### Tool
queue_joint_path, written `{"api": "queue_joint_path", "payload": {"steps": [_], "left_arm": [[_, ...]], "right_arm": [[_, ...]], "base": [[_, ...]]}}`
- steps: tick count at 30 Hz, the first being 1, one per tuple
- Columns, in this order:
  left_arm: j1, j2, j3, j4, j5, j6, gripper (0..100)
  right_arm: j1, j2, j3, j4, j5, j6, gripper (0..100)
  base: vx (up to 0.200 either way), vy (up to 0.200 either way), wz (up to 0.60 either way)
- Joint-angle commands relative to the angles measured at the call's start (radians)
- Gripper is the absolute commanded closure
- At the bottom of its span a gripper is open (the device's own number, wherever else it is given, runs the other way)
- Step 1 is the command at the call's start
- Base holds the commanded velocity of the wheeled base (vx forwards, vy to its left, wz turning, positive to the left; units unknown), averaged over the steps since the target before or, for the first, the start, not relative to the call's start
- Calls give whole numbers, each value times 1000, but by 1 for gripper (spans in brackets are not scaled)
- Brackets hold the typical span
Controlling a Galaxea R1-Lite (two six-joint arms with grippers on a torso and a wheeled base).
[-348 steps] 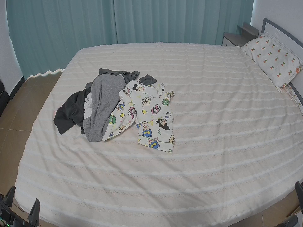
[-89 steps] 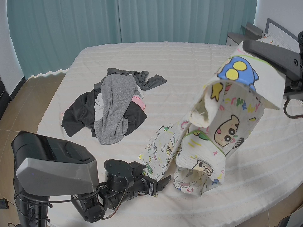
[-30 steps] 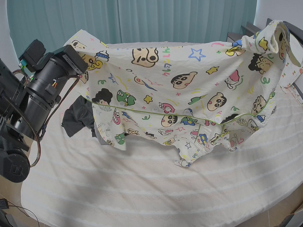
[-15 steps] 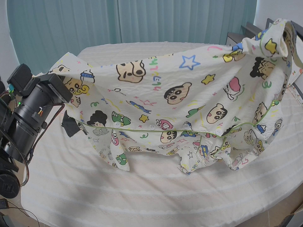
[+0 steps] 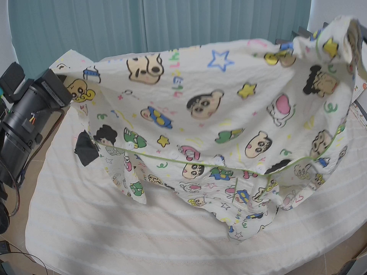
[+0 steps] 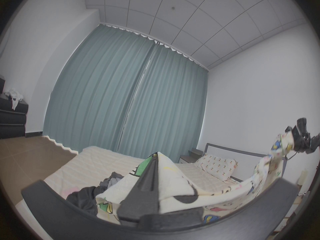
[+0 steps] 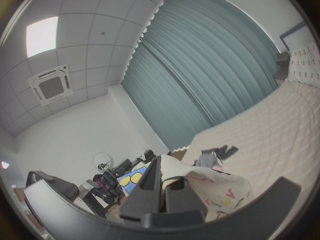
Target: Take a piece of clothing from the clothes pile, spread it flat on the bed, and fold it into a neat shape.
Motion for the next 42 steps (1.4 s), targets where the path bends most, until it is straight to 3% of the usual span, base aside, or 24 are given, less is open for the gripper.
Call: {"api": "queue_joint_path", "payload": {"steps": [1,6,18,33,42], "left_arm": [[0,-33,89,17,4,-42,100],[0,-33,117,17,3,-42,100],[-3,-34,120,17,3,-41,100],[-6,-30,112,18,-4,-47,100],[-9,-31,109,17,-4,-45,100]], "right_arm": [[14,-5,60,-2,2,-1,100],[12,-7,61,-1,-1,-1,100],[14,-18,40,-1,-1,-1,100],[14,-18,38,1,-5,-1,100],[12,-18,37,1,-5,-2,100]], "base": [[0,0,0],[0,0,0],[-200,0,0],[0,0,0],[0,-200,0]]}}
